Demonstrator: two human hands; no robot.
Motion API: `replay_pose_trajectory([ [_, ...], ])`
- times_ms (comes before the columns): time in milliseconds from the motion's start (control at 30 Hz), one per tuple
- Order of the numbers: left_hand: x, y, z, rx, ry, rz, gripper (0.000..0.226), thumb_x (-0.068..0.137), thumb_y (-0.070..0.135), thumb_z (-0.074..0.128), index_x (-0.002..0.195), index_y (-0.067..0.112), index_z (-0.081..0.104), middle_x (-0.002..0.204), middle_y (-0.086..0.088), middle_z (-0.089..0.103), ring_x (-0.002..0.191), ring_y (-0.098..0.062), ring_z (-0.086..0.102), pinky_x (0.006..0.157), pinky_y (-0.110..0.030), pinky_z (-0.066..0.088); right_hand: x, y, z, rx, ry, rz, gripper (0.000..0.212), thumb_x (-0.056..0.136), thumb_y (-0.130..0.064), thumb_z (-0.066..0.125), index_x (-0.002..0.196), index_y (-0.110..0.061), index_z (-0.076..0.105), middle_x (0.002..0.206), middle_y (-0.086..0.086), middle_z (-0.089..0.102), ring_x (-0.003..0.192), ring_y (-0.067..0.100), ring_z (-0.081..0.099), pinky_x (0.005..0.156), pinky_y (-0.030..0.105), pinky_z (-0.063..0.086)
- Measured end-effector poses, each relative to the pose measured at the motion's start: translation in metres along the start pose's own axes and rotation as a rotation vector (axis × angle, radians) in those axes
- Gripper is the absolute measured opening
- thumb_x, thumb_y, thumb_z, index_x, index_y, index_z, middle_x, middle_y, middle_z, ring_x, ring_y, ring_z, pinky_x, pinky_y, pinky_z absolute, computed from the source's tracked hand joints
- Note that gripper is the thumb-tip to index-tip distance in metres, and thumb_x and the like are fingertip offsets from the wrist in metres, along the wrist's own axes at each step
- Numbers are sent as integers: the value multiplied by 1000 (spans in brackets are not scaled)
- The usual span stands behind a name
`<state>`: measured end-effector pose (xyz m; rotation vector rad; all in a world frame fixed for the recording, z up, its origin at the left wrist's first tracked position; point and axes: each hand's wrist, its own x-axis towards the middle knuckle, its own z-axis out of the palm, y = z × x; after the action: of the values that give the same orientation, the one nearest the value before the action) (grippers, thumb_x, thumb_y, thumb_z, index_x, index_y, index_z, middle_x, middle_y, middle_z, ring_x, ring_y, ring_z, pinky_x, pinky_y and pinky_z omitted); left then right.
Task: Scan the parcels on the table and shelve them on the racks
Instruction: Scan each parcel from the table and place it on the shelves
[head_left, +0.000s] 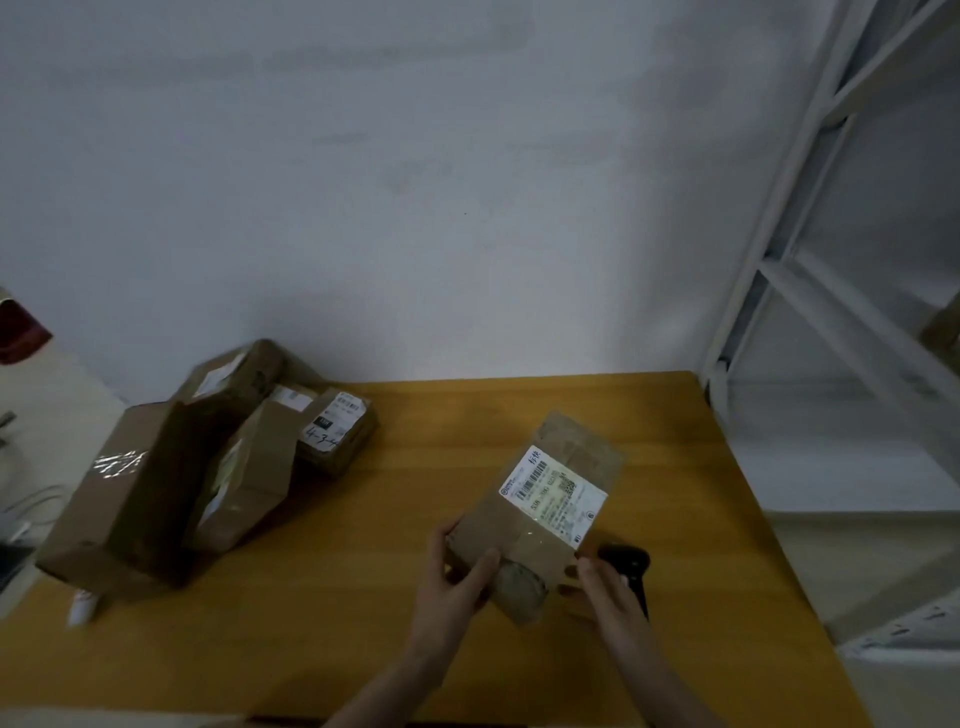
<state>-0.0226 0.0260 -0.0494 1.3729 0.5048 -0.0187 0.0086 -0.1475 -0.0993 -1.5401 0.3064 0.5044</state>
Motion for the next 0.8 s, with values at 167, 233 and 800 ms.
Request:
replay_pose_trajectory([
  [167, -5, -11, -20, 6, 79, 19, 45, 79, 15, 74, 118, 25, 54, 118, -2, 59, 99, -21, 66, 73, -34, 59, 59, 39, -73, -500, 282, 83, 53, 92, -37, 57, 129, 0, 46, 119, 18, 55, 106, 32, 55, 80, 37, 46],
  [233, -11, -14, -30, 23, 94, 28, 52, 73, 24, 80, 119, 24, 56, 118, -3, 60, 99, -21, 68, 76, -38, 59, 74, 47, -81, -577, 180, 178, 39, 90, -39, 61, 101, -2, 55, 80, 11, 55, 68, 22, 55, 60, 31, 38],
  [800, 4, -27, -74, 434, 17, 207, 45, 75, 46, 76, 116, 43, 60, 122, 8, 58, 114, -15, 58, 88, -46, 55, 53, 33, -71, -456, 147, 80, 10, 92, -5, 56, 87, -10, 49, 58, 8, 37, 48, 21, 32, 49, 28, 25],
])
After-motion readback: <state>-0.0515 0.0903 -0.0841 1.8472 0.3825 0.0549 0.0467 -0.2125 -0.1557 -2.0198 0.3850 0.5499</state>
